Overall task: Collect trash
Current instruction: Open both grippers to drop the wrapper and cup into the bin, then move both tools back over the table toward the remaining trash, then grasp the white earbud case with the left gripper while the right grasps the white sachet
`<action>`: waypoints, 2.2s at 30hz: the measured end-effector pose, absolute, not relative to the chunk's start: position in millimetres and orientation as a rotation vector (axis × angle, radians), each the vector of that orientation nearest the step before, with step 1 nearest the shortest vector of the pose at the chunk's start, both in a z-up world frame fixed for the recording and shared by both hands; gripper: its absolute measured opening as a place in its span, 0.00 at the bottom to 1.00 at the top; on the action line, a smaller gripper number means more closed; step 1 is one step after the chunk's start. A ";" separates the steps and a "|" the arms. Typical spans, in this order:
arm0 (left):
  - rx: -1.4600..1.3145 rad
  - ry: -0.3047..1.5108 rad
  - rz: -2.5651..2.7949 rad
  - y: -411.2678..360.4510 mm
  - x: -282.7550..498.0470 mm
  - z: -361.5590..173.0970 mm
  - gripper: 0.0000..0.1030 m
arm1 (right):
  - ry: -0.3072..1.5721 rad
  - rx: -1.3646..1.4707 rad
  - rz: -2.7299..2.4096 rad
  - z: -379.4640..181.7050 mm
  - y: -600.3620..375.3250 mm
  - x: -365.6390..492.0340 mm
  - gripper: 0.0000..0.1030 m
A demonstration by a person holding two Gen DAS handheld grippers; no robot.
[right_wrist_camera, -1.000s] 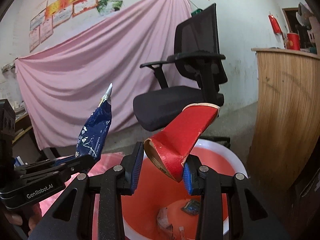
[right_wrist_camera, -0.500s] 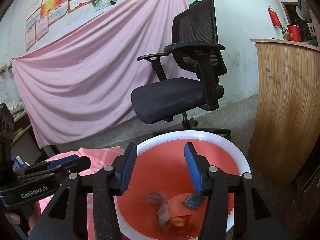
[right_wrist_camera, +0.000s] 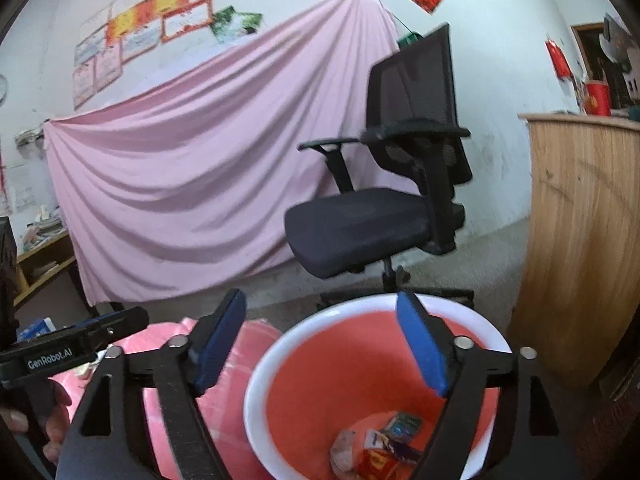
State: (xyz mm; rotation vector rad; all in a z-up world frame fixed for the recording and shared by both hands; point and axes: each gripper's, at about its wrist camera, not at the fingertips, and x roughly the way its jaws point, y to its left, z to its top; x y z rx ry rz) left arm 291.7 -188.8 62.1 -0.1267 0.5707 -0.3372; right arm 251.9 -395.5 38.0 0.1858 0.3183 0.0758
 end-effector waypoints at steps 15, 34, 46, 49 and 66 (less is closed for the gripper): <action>-0.150 0.285 -0.085 -81.8 233.8 82.8 0.98 | 0.036 0.070 0.228 67.7 -304.8 224.1 1.00; -0.088 0.227 0.097 11.8 185.1 58.2 0.98 | -0.043 -0.064 0.392 59.1 -221.1 210.6 1.00; -0.056 0.455 0.099 29.3 213.0 21.6 0.98 | 0.206 -0.127 0.448 33.9 -194.3 249.0 1.00; -0.049 0.532 0.093 31.9 226.4 11.2 0.98 | 0.305 -0.158 0.446 24.6 -186.9 262.2 1.00; -0.022 0.828 0.009 18.0 288.9 -25.5 0.81 | 0.856 -0.222 0.557 -38.3 -159.7 334.0 0.74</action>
